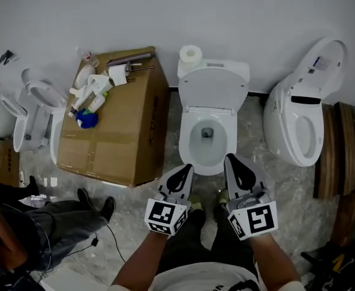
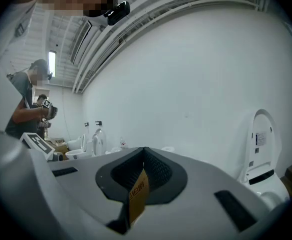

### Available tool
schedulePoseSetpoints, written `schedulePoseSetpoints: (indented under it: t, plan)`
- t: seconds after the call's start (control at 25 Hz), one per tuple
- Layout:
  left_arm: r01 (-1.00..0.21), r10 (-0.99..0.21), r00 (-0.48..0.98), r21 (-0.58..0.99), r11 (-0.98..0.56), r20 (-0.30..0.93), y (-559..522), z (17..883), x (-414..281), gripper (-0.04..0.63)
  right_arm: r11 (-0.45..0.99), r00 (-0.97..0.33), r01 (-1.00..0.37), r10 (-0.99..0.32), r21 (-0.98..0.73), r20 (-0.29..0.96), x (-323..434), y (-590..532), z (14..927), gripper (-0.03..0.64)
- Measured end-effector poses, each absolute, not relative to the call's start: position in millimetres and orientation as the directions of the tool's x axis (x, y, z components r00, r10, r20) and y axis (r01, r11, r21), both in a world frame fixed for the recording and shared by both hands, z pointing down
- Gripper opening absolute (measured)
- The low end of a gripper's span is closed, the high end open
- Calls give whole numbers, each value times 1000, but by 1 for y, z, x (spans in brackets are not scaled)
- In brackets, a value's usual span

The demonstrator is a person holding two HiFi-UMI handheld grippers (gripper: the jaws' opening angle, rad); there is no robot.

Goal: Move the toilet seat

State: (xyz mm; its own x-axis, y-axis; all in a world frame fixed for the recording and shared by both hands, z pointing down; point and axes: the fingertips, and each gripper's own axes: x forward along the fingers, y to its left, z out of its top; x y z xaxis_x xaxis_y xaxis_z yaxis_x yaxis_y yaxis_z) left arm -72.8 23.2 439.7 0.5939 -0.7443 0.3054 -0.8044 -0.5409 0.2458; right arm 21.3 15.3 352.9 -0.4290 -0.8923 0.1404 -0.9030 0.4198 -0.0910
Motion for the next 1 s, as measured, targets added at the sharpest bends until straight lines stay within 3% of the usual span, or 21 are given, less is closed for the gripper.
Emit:
schedulePoseSetpoints:
  t: [0.56,1.0]
  plan:
    - [-887,-738,447,356,-294,505,-28,687,-100,9,472,-486,-874,-841,-117,237,8,-61,548,15]
    - [-862,-689,405,502,-69,601,-28,869,-129,12,534,-557,-830,-780,-159,286,-38,-86,699,15]
